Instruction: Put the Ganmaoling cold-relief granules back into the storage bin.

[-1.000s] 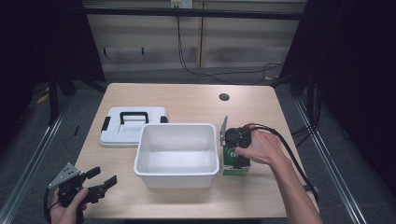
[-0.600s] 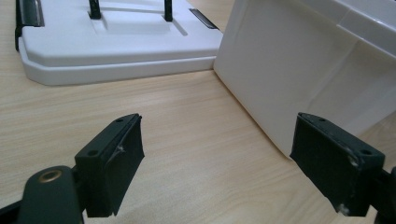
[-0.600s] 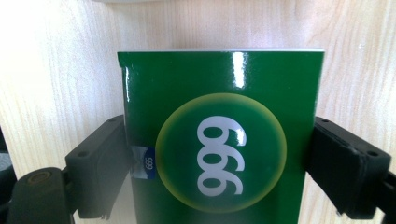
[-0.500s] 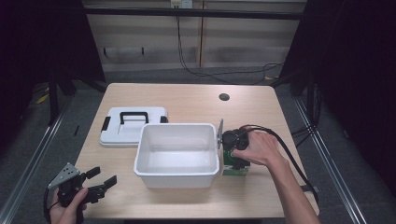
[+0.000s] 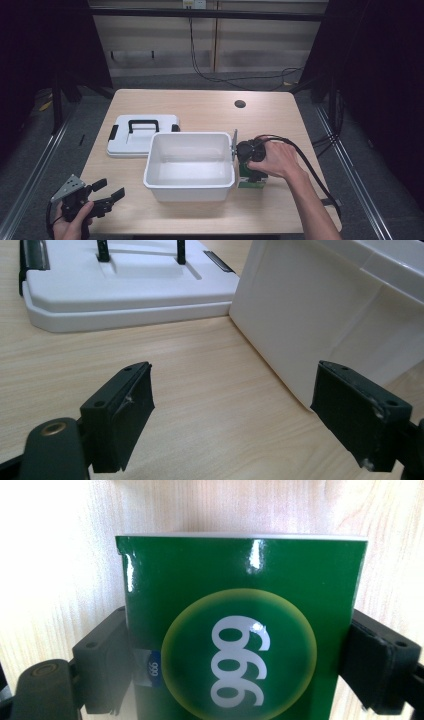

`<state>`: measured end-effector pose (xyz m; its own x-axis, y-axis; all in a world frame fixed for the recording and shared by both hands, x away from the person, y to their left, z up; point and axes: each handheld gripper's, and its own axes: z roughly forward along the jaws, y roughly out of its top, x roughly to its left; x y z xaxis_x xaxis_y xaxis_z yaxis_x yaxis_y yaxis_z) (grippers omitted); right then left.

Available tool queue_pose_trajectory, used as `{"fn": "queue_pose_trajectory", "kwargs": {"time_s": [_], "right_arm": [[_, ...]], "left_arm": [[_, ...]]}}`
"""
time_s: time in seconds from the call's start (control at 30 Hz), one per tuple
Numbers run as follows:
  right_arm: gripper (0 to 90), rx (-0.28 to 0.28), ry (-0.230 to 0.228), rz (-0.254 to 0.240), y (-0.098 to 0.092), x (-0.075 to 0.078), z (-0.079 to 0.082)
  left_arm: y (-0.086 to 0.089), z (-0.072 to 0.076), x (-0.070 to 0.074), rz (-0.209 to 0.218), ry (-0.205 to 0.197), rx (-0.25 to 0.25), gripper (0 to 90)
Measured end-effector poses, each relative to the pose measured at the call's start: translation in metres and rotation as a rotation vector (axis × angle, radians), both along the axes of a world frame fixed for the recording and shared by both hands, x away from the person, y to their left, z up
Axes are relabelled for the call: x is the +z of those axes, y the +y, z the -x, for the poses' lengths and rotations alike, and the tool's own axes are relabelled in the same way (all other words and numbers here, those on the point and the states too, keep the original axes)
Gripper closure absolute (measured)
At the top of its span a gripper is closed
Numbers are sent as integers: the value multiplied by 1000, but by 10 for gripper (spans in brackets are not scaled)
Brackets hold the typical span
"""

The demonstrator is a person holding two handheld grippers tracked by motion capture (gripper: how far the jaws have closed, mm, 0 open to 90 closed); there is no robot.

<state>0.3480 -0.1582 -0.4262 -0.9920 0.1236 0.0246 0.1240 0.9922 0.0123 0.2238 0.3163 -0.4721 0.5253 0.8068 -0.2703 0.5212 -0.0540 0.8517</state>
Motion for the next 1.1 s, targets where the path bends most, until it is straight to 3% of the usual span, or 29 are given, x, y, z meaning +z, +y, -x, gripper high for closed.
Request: {"fn": "queue_pose_trajectory", "kwargs": {"time_s": [0.1, 0.5, 0.67, 0.87, 1.1], "right_arm": [[142, 21, -4, -2, -1, 0, -1], [161, -11, 12, 2, -1, 1, -2], [163, 0, 22, 27, 2, 4, -2], [164, 1, 26, 11, 1, 5, -3], [164, -33, 22, 11, -2, 15, -3]], "left_arm": [[0, 0, 0, -6, -1, -6, 165], [0, 0, 0, -1, 2, -3, 165], [0, 0, 1, -4, -2, -1, 164], [-1, 0, 1, -4, -2, -5, 165], [-1, 0, 1, -2, 0, -4, 165]]}}
